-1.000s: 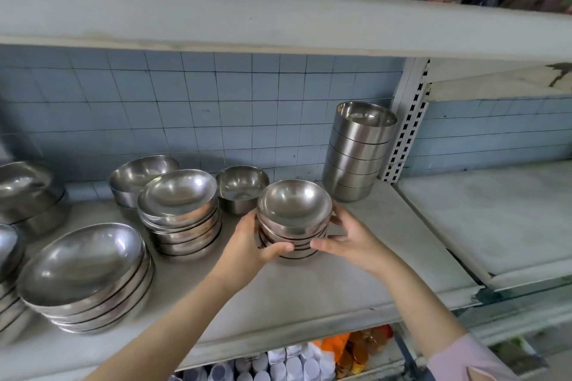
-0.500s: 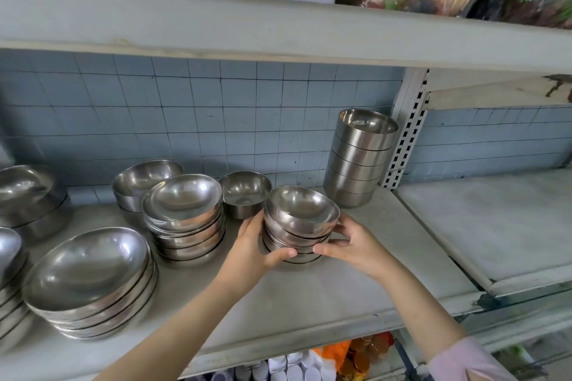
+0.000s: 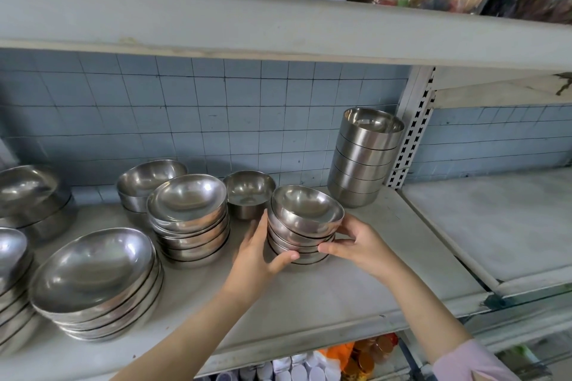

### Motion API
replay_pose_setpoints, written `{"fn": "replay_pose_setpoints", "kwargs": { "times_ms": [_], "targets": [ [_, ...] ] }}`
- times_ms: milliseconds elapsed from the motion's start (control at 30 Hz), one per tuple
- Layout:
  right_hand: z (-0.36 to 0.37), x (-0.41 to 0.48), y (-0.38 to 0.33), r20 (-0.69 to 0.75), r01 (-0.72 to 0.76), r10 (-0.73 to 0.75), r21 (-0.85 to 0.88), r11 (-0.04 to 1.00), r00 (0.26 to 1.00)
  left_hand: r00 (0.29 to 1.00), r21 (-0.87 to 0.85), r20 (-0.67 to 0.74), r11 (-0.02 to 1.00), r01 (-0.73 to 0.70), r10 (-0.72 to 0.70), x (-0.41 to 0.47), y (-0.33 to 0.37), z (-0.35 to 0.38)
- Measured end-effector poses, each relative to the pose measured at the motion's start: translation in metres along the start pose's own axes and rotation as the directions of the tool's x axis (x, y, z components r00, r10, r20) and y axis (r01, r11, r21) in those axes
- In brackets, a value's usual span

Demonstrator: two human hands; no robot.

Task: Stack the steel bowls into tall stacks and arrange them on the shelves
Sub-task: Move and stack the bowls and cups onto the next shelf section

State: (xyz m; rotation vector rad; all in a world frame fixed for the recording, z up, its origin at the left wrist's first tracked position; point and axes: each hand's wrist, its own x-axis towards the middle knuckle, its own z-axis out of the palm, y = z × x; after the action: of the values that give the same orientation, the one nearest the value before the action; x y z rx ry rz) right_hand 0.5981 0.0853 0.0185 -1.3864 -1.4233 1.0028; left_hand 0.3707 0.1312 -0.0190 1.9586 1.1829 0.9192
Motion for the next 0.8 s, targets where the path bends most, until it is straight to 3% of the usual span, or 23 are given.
{"fn": "replay_pose_setpoints", "kwargs": {
  "times_ms": [333,600,800],
  "targets": [
    [-0.003,0.007,-0.025,0.026,-0.05,0.055,-0.151,0.987,0.998,1.0,-0.15,0.028,0.989,0.008,-0.003,-0.003,0.008,-0.006],
    [-0.008,0.005,-0.04,0.037,-0.01,0.022,-0.287,0.958,0.999,0.998,-0.143,0.057,0.989,-0.03,0.039,-0.005,0.012,-0.007],
    [-0.009,0.007,-0.042,0.052,-0.002,0.017,-0.272,0.962,0.998,0.993,-0.27,0.096,0.962,-0.045,0.074,-0.008,0.019,-0.008]
  ]
}}
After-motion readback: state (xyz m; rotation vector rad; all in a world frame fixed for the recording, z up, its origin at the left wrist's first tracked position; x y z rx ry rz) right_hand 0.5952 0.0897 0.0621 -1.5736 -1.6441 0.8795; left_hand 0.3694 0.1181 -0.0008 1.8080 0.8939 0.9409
